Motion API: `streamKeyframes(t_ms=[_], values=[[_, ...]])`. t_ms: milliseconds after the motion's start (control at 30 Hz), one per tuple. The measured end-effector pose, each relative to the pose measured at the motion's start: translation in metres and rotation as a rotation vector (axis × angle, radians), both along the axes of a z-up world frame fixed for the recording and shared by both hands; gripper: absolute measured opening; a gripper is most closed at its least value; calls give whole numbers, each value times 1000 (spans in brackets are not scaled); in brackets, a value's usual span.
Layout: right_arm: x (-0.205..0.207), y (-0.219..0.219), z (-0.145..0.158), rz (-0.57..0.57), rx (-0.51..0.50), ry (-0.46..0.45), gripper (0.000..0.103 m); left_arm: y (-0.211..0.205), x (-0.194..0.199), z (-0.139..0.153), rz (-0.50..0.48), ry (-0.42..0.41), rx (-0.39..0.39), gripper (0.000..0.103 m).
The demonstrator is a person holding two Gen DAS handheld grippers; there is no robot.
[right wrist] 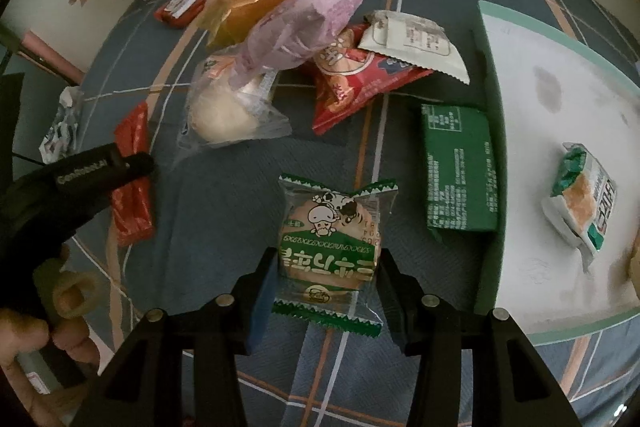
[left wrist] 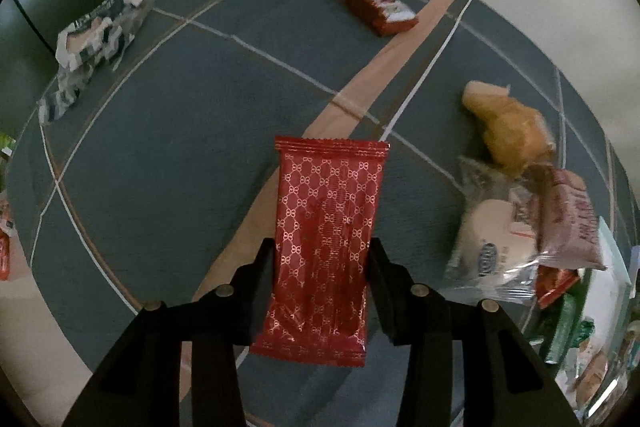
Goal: Organize snacks
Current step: 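Lift the red cake pack with the left gripper while the right lifts the green cookie, then carry both packs over the white tray and open both grippers to release them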
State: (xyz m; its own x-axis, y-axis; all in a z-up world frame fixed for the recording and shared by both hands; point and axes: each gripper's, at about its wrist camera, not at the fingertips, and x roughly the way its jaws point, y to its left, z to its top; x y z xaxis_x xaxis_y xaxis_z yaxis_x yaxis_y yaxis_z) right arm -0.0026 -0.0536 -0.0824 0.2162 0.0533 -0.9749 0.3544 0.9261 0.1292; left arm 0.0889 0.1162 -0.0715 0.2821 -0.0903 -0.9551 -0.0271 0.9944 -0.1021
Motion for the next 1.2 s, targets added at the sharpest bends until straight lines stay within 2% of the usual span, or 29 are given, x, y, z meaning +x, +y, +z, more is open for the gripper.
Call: streamKeyframes(t_ms=[200,333,533,900,1200], values=[[-4,-7,14,-28,17,-25,51,3,-16,33,-15,-70,-43,46],[-12,-19,31,-67,34,-61,51,-13,-22,62,-42,-128,-59,46],[-28,-59,64,-164,-10,-133,51,-79,-36,96,-173,-187,-88,46],[-71,-169,82,-421,-64,-168,51,-213,-66,97,-441,-140,-84,46],[-86,-221,75,-536,-79,-187,51,-291,-77,73,-597,-145,-41,46]])
